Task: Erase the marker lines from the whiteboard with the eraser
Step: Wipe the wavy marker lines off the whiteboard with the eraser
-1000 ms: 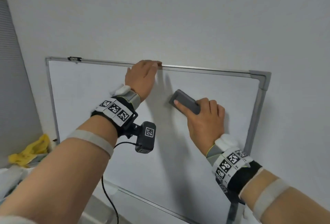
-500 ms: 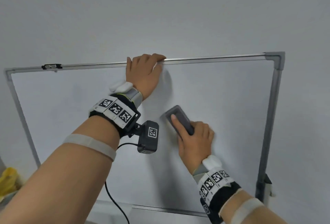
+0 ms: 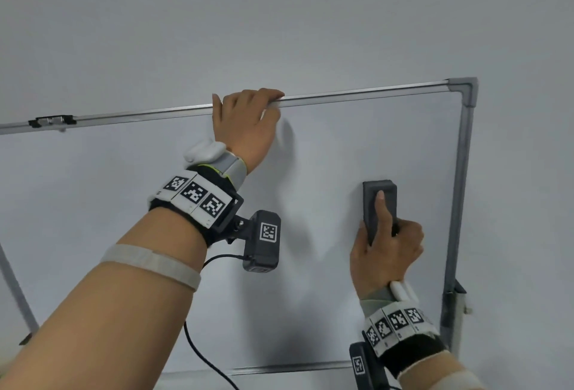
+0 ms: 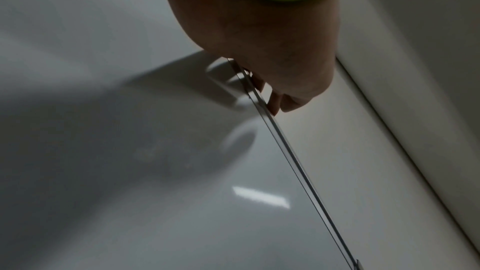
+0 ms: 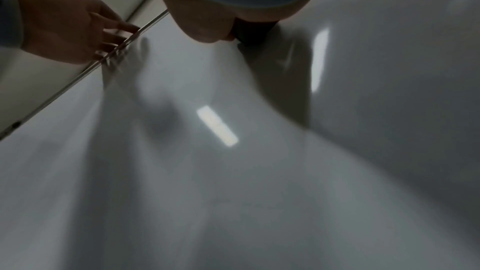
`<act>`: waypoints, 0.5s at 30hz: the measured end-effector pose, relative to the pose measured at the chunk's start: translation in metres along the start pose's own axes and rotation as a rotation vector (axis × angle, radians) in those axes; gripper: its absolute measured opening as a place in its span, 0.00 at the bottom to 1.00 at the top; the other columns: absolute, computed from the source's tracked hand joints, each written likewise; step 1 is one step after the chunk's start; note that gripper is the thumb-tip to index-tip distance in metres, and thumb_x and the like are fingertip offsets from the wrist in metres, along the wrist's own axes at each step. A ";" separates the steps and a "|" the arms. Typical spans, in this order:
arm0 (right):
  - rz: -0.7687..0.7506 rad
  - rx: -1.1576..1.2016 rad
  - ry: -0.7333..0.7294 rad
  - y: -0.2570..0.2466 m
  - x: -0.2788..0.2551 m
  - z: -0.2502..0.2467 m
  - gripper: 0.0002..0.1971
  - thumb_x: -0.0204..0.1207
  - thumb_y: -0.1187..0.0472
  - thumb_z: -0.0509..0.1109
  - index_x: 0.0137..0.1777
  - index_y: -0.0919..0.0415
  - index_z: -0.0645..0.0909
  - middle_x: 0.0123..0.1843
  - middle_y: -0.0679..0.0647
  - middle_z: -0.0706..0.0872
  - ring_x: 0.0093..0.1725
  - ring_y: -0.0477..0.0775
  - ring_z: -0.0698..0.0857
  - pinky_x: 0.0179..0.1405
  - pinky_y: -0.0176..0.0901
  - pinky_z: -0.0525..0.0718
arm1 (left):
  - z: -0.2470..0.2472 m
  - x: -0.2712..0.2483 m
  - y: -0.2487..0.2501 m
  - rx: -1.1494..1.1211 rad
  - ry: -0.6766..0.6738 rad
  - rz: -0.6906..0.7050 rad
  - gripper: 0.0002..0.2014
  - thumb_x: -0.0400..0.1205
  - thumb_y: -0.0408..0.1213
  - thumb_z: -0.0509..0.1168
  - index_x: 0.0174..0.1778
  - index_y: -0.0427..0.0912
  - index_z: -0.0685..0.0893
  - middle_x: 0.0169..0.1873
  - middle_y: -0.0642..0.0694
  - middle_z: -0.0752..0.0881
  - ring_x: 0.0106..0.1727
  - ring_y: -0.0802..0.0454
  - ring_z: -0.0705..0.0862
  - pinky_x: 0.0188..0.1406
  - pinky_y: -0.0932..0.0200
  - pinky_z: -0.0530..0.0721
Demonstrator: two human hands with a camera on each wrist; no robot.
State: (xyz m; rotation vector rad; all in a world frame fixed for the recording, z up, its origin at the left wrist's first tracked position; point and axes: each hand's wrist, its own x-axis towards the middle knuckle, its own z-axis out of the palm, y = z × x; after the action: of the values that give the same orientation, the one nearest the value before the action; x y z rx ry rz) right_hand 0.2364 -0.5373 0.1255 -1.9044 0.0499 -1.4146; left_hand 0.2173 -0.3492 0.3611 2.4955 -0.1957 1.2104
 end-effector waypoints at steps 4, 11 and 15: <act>-0.349 0.011 -0.186 -0.046 -0.021 0.022 0.42 0.68 0.64 0.80 0.80 0.41 0.69 0.47 0.60 0.76 0.46 0.64 0.75 0.51 0.59 0.74 | -0.003 0.005 -0.011 -0.014 0.005 -0.013 0.18 0.87 0.45 0.53 0.69 0.61 0.80 0.66 0.54 0.80 0.77 0.48 0.67 0.85 0.43 0.40; -0.692 0.052 -0.469 -0.067 -0.031 0.034 0.19 0.78 0.57 0.64 0.69 0.45 0.75 0.52 0.54 0.79 0.50 0.62 0.75 0.60 0.59 0.73 | -0.004 0.002 -0.010 -0.014 -0.014 0.009 0.20 0.86 0.46 0.49 0.70 0.63 0.79 0.66 0.55 0.80 0.77 0.49 0.68 0.85 0.43 0.41; -0.563 -0.011 -0.250 -0.027 0.008 0.007 0.41 0.68 0.64 0.81 0.79 0.35 0.74 0.58 0.56 0.73 0.53 0.62 0.74 0.61 0.58 0.66 | -0.003 0.001 -0.007 -0.037 -0.004 -0.009 0.22 0.84 0.49 0.48 0.69 0.62 0.80 0.66 0.56 0.81 0.77 0.51 0.69 0.85 0.45 0.41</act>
State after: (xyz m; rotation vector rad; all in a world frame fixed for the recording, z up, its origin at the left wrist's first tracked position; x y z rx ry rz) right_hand 0.2350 -0.5182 0.1471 -2.1893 -0.6437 -1.5043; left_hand 0.2176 -0.3419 0.3614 2.4647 -0.2053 1.1879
